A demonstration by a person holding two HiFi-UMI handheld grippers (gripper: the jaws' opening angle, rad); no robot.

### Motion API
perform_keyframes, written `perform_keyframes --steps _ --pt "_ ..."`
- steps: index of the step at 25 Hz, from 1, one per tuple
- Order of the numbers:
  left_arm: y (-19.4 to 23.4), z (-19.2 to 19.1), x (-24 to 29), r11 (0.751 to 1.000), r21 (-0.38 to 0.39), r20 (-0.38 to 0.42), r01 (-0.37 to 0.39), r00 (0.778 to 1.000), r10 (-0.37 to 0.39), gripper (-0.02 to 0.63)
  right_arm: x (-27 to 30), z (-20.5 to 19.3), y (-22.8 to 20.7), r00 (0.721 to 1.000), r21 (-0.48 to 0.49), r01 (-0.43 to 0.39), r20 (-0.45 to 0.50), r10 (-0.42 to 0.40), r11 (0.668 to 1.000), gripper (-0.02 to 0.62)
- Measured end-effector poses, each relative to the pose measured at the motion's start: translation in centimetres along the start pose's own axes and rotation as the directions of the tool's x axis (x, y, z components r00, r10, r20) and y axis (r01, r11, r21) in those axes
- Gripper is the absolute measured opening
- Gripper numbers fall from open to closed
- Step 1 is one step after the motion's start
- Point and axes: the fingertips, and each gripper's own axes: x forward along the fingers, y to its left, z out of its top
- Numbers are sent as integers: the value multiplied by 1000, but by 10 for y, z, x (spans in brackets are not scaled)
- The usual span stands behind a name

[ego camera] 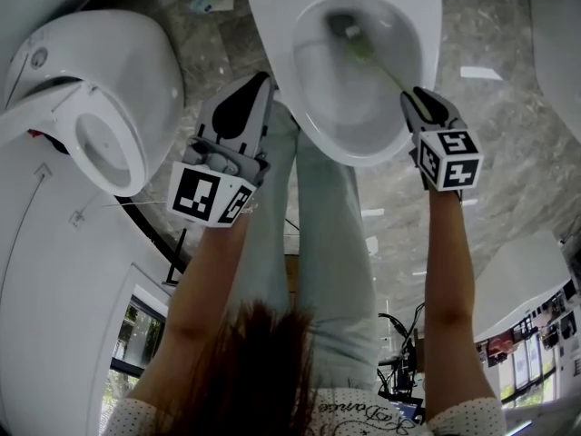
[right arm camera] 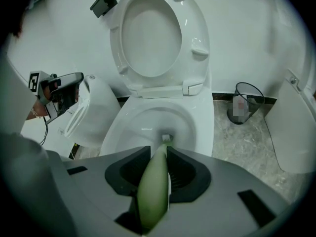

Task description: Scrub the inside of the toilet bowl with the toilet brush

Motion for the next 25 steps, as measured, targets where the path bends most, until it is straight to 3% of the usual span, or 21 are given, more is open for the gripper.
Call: perform_keyframes --steps 25 --pt "12 1 -2 1000 -15 6 -19 1000 19 3 6 37 -11 993 -102 90 81 -82 991 114"
